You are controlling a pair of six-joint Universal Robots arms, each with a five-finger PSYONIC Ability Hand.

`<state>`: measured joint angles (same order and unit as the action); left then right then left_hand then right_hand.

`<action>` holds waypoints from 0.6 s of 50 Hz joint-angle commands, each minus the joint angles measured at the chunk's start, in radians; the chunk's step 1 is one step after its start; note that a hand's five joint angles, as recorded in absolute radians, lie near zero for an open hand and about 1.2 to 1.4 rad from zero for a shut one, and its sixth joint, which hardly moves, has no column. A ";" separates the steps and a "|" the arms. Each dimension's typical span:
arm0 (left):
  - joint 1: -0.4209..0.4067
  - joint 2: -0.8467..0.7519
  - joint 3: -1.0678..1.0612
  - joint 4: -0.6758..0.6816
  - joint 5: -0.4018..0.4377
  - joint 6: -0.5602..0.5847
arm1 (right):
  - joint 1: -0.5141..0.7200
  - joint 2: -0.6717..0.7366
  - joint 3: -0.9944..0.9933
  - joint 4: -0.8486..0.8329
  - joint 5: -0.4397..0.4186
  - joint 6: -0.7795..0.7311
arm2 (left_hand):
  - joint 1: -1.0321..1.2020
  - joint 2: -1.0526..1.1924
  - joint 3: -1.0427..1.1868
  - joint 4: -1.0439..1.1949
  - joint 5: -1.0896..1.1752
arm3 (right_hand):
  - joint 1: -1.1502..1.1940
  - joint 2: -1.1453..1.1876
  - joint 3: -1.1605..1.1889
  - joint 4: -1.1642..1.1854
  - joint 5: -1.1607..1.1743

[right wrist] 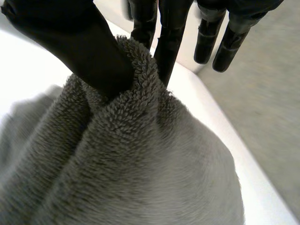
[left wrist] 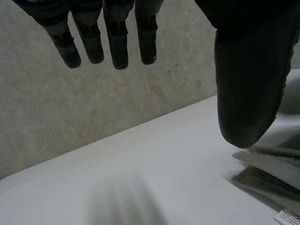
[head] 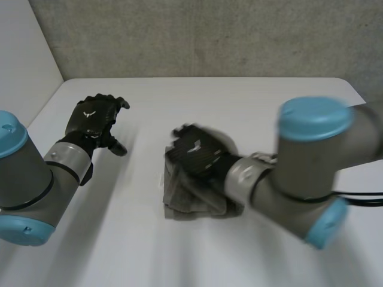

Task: Fold the towel.

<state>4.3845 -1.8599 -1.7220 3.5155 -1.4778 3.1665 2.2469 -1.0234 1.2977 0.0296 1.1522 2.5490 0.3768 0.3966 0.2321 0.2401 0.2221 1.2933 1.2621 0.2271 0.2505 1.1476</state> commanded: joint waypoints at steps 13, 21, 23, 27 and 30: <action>-0.002 -0.002 0.044 0.003 -0.003 -0.003 | 0.061 -0.007 0.056 -0.056 0.123 0.157 | 0.001 -0.019 -0.058 -0.066 -0.019 | -1.119 -1.088 -0.053 -0.076 -1.148; -0.077 -0.059 0.154 -0.009 -0.003 -0.114 | -0.169 -0.227 0.265 -0.054 0.123 0.321 | 0.007 -0.013 -0.058 -0.066 -0.013 | -1.119 -1.088 -0.053 -0.076 -1.148; -0.108 -0.081 0.167 -0.010 -0.003 -0.132 | -0.205 -0.230 0.279 -0.053 0.121 0.336 | 0.010 -0.010 -0.058 -0.066 -0.010 | -1.119 -1.088 -0.053 -0.076 -1.148; -0.195 -0.142 0.153 -0.023 -0.003 -0.138 | -0.251 -0.208 0.287 -0.054 0.115 0.382 | 0.013 -0.007 -0.058 -0.066 -0.007 | -1.119 -1.088 -0.053 -0.076 -1.148; -0.215 -0.159 0.140 -0.023 -0.003 -0.134 | -0.256 -0.147 0.267 -0.056 0.110 0.441 | 0.013 -0.007 -0.058 -0.066 -0.007 | -1.119 -1.088 -0.053 -0.076 -1.148</action>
<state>4.2243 -1.9758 -1.5603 3.4984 -1.4804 3.0282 2.0035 -1.2398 1.5870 -0.0246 1.2690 2.9285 0.3767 0.3966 0.2321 0.2402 0.2155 0.2346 0.2433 0.2271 0.2505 0.0619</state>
